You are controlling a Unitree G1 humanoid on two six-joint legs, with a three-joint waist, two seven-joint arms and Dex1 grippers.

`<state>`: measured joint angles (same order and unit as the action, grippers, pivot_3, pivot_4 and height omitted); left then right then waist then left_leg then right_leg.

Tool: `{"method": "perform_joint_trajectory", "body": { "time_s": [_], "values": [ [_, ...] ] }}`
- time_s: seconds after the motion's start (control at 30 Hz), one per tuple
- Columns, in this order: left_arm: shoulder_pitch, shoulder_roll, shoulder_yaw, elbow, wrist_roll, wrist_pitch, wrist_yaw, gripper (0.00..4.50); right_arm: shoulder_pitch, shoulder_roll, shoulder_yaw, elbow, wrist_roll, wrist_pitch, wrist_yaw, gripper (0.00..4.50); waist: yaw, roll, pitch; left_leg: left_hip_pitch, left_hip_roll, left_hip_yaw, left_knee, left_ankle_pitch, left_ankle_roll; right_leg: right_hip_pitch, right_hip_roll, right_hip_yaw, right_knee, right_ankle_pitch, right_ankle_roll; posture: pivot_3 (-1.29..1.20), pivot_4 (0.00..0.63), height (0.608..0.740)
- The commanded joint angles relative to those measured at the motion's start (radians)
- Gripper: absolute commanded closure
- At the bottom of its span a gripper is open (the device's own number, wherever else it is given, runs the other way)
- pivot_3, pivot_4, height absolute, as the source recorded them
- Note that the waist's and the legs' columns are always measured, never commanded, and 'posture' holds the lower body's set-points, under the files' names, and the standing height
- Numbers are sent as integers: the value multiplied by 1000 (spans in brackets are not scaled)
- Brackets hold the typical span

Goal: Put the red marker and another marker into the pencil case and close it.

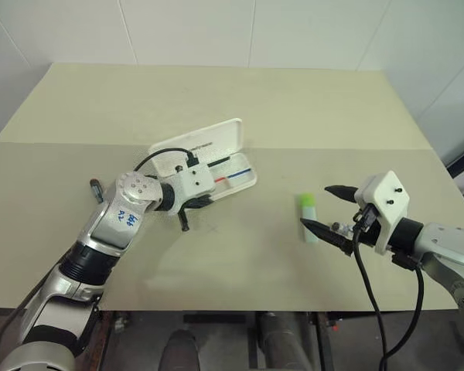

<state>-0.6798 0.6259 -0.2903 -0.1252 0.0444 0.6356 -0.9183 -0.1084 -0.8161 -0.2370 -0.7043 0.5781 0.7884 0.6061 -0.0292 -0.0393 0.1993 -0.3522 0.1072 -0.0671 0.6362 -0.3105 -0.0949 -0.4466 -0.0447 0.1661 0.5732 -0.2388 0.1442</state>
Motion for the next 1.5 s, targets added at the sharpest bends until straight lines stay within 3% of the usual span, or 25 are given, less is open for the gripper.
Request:
{"method": "perform_joint_trajectory", "body": {
  "time_s": [0.03,0.47,0.87,1.5],
  "values": [
    [-23,10,32,-74,-52,-7,-39,4462,-9,-15,-19,-14,-4,-7,-3,0,-3,0,0,0,0,0,0,0,0,0,0,0,0,0,0,0,150,740],
    [-27,48,-33,-135,-83,-73,-147,4462,55,-7,-65,-49,2,-1,-14,0,1,-1,1,0,0,0,0,0,0,0,0,0,0,0,0,0,150,740],
    [25,81,-90,-198,-64,-120,-185,4462,283,7,-221,-179,98,-17,33,0,-2,-2,1,1,0,0,1,0,0,0,0,1,1,0,0,0,150,740],
    [73,133,-106,-206,-71,-119,-244,4462,335,48,-174,-202,38,-45,-56,0,-2,-2,1,0,0,0,4,0,0,0,0,1,1,0,0,0,150,740]
  ]
}}
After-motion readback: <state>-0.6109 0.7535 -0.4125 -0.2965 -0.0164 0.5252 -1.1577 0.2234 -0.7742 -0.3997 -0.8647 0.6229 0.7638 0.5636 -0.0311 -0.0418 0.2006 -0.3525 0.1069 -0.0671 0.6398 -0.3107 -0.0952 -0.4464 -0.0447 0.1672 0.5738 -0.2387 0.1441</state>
